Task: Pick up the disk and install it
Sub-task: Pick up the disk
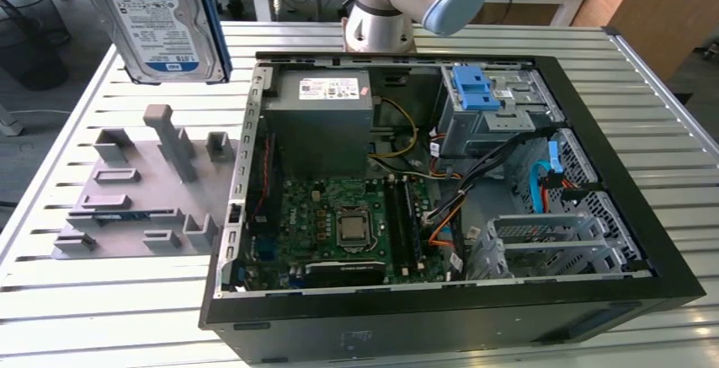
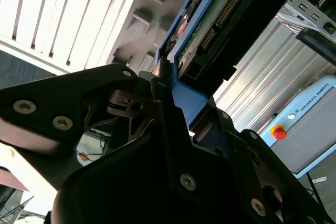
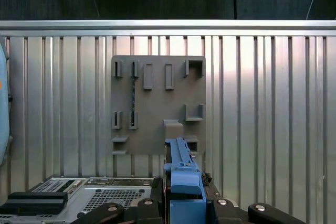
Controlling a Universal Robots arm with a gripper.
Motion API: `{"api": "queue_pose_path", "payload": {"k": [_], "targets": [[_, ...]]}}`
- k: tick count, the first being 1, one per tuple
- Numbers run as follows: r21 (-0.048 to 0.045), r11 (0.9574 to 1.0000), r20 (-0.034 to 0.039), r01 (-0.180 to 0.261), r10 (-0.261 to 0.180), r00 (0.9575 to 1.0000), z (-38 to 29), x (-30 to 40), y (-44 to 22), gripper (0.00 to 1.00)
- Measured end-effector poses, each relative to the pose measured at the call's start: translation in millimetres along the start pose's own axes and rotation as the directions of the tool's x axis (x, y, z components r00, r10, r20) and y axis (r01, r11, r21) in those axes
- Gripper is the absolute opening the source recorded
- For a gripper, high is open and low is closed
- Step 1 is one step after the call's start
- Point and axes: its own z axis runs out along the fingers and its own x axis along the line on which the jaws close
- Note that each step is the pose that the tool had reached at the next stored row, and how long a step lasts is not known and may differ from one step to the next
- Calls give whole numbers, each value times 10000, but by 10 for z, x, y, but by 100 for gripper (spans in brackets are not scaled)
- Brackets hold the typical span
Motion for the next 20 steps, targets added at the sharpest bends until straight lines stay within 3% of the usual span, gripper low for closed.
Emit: {"api": "queue_pose_path", "payload": {"k": [20], "targets": [[0, 10000, 0, 0, 0, 10000, 0, 71, -159, 36]]}}
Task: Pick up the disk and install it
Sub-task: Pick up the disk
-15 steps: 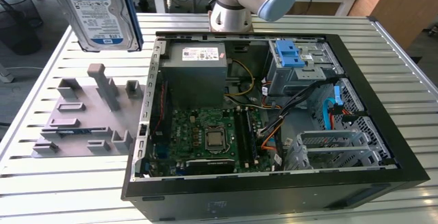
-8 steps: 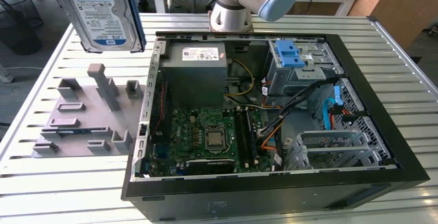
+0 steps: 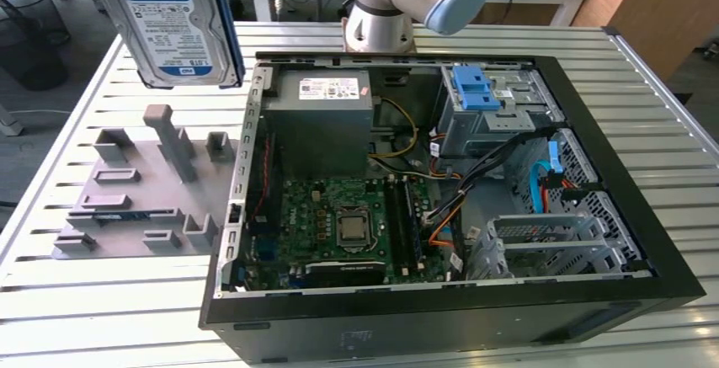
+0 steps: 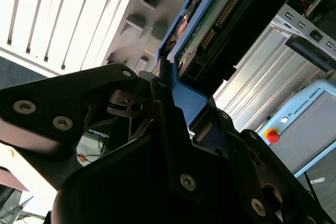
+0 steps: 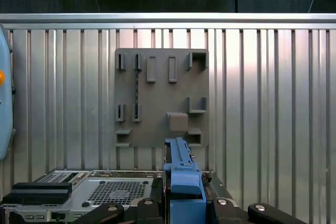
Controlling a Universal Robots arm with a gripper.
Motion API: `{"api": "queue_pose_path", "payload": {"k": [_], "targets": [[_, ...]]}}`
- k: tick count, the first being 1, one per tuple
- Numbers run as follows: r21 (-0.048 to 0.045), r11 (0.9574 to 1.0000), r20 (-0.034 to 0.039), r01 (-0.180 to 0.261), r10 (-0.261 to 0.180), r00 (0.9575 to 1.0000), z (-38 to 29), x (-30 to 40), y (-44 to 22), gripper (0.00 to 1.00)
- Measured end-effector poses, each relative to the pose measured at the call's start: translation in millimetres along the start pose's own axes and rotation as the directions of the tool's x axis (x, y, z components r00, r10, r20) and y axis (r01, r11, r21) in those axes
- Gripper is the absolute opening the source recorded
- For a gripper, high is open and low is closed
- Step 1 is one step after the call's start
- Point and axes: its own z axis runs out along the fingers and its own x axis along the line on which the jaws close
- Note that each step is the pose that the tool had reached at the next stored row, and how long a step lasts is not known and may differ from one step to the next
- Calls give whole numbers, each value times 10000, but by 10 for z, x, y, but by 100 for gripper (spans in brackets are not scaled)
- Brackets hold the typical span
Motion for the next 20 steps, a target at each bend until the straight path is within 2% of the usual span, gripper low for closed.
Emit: {"api": "queue_pose_path", "payload": {"k": [20], "targets": [[0, 10000, 0, 0, 0, 10000, 0, 73, -156, 36]]}}
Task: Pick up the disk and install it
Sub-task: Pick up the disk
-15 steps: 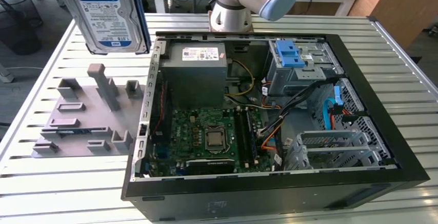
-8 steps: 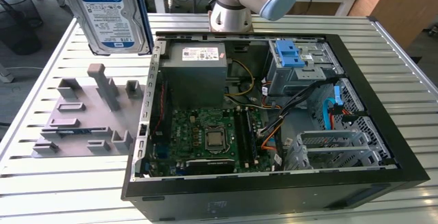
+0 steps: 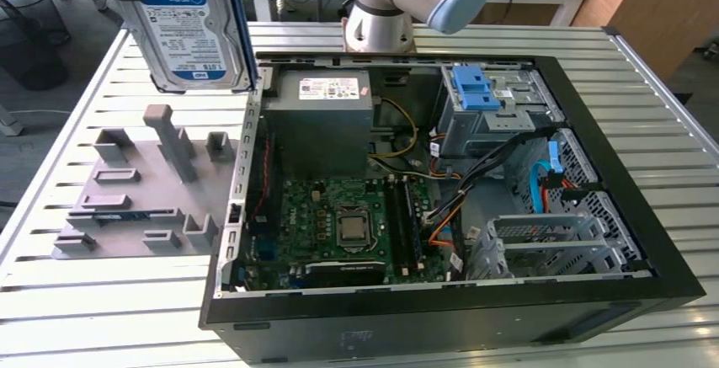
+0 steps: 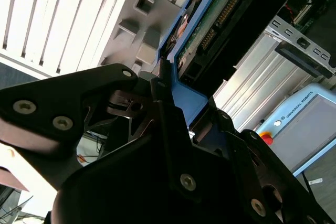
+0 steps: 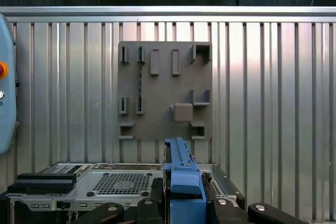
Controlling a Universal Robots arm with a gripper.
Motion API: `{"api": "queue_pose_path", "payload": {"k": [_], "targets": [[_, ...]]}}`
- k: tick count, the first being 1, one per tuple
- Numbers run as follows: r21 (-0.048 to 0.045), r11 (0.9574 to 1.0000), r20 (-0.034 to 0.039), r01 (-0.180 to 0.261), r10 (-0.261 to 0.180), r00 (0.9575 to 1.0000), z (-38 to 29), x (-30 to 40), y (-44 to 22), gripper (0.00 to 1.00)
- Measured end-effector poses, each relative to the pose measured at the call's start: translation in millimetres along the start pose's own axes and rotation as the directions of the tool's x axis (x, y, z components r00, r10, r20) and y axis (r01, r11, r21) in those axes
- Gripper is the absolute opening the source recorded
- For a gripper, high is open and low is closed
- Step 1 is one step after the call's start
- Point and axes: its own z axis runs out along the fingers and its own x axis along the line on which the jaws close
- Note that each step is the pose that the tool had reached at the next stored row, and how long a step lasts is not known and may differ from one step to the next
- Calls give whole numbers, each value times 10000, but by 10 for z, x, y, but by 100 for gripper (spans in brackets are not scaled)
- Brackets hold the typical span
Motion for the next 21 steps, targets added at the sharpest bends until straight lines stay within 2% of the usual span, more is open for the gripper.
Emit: {"api": "queue_pose_path", "payload": {"k": [21], "targets": [[1, 10000, 0, 0, 0, 10000, 1, 62, -189, 36]]}}
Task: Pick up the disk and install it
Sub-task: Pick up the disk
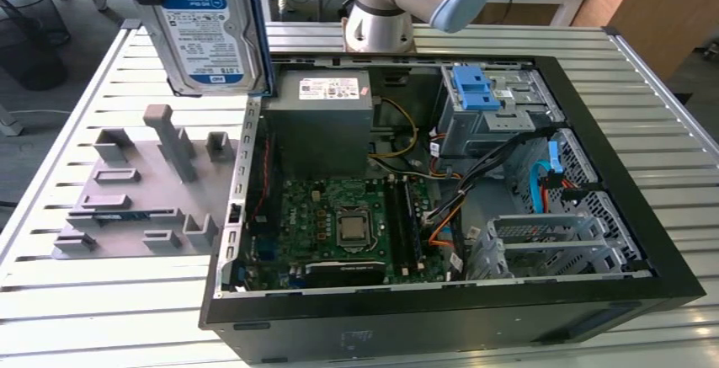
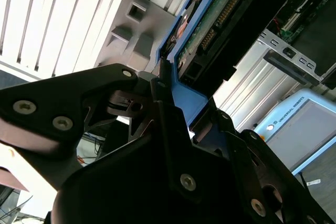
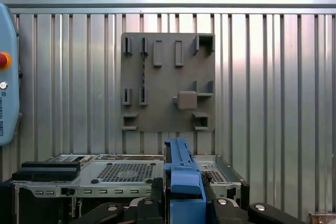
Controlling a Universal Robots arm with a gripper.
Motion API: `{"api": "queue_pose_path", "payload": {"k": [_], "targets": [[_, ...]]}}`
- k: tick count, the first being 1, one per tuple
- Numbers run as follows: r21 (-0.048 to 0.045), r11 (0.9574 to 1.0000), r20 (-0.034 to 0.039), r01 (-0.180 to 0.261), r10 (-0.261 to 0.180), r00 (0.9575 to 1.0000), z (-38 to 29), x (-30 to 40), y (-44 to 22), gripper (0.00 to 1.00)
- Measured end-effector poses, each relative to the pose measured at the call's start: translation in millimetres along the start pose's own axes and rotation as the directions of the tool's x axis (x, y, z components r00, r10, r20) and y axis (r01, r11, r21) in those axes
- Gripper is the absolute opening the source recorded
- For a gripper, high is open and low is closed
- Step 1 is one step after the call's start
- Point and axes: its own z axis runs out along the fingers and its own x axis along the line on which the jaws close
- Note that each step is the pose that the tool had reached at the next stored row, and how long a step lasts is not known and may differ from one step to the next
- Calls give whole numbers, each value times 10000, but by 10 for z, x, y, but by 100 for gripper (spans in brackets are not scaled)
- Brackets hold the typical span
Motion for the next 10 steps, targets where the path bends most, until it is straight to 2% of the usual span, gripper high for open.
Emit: {"api": "queue_pose_path", "payload": {"k": [10], "targets": [[-1, 10000, 0, 0, 0, 10000, 0, -1, -22, 36]]}}
